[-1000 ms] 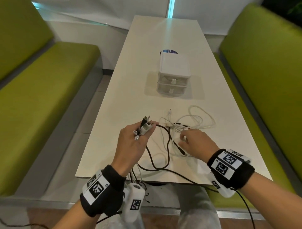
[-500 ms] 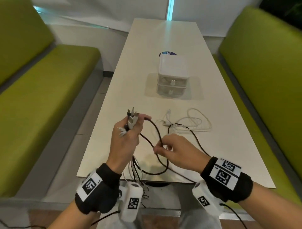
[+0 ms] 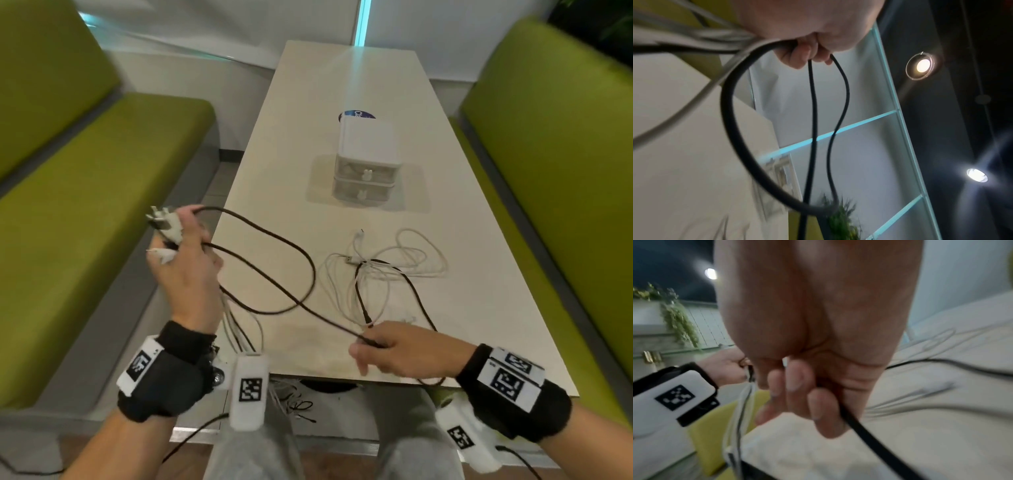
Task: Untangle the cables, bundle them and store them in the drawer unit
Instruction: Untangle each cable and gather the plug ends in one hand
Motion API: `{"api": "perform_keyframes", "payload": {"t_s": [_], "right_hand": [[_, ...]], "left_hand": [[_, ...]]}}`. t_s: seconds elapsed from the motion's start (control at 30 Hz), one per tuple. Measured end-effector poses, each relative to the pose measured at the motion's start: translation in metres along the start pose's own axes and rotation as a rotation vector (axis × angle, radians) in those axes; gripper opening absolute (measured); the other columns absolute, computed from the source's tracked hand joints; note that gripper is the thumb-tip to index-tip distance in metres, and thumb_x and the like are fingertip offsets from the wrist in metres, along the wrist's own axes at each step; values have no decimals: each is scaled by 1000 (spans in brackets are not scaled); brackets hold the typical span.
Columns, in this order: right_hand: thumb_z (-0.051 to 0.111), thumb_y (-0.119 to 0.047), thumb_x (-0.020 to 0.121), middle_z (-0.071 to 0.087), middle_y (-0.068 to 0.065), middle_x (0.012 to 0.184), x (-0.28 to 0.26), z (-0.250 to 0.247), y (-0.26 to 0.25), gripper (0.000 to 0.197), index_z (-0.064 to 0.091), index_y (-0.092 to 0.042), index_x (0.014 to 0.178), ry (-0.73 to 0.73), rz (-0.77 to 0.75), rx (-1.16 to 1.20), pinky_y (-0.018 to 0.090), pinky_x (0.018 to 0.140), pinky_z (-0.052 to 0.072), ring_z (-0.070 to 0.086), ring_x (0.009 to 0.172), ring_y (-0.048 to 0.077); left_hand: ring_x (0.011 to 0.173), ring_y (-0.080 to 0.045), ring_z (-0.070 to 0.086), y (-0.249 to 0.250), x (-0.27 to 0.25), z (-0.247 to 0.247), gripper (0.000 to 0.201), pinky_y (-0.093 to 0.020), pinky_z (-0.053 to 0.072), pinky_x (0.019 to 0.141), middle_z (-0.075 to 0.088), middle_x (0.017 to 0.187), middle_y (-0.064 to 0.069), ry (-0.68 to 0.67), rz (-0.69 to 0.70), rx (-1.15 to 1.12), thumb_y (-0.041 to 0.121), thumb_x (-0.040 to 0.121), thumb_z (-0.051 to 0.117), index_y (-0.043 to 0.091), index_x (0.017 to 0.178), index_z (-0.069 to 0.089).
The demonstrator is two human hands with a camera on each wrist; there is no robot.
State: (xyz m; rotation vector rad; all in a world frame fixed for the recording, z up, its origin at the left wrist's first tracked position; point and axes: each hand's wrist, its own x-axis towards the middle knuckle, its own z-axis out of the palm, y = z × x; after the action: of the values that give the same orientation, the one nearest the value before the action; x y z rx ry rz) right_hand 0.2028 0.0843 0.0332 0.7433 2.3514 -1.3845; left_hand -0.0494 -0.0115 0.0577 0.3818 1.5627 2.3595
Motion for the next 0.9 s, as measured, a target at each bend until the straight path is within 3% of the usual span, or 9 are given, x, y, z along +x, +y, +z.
{"api": "perform_keyframes", "payload": {"t_s": [0.07,0.13,0.2,0.3,0.4,0.53,0.67,0.73,0.9], "right_hand": [[42,-48,98,41,-12,54,-7,-12,8,44,64,-16,77,115,16,10,14,48,32,37,45,1],[40,-47,99,42,-12,53,-7,-23,14,47,63,-15,74,264,9,-22,15,53,30,38,48,2],[39,-45,99,48,-14,53,-1,-27,13,46,63,-16,72,368,-11,-89,17,55,32,43,51,2],[40,-42,100,61,-9,67,13,-26,-6,42,62,-20,72,356,-76,-215,24,67,43,56,67,7],[45,-23,97,60,-9,71,19,-27,-22,28,59,-23,72,352,-136,-287,30,71,46,59,73,13],[46,-34,97,61,-5,68,17,-29,-16,31,53,-27,68,404,-182,-285,32,66,45,57,66,11],[45,-44,97,56,-13,59,9,-35,5,41,55,-21,66,516,-136,-151,19,59,37,50,59,4],[42,-46,98,57,-11,62,9,-37,11,43,60,-20,69,526,-110,-173,20,62,40,52,62,5],[38,-44,100,59,-13,65,20,-34,3,42,59,-24,70,515,-92,-190,23,65,39,54,66,4]], "left_hand": [[54,-6,35,3,18,-11,12,-26,28,51,52,69,8,138,29,27,34,95,58,28,85,62],[61,-6,41,2,21,-14,8,-31,34,61,60,81,7,87,95,150,35,94,58,34,90,65],[75,-2,55,-1,1,-3,19,-26,43,73,65,98,10,-170,212,405,27,99,51,40,102,64],[102,-1,63,-17,-42,21,31,-20,49,87,67,107,16,-674,284,536,4,99,46,19,119,62],[98,-9,64,-40,-65,27,45,-26,51,84,67,103,12,-1039,425,784,-1,88,58,27,122,62],[79,-11,65,-43,-63,24,25,-20,42,65,64,76,14,-1050,355,973,4,83,59,27,89,66],[81,16,58,-30,-31,16,30,-6,41,67,65,85,19,-542,240,801,8,98,48,24,81,65],[87,10,59,-26,-25,14,28,-14,48,75,66,95,14,-382,286,815,2,97,46,22,95,66],[100,1,60,-35,-64,28,72,-14,50,85,56,130,9,-857,492,807,-17,76,51,21,138,51]]}}
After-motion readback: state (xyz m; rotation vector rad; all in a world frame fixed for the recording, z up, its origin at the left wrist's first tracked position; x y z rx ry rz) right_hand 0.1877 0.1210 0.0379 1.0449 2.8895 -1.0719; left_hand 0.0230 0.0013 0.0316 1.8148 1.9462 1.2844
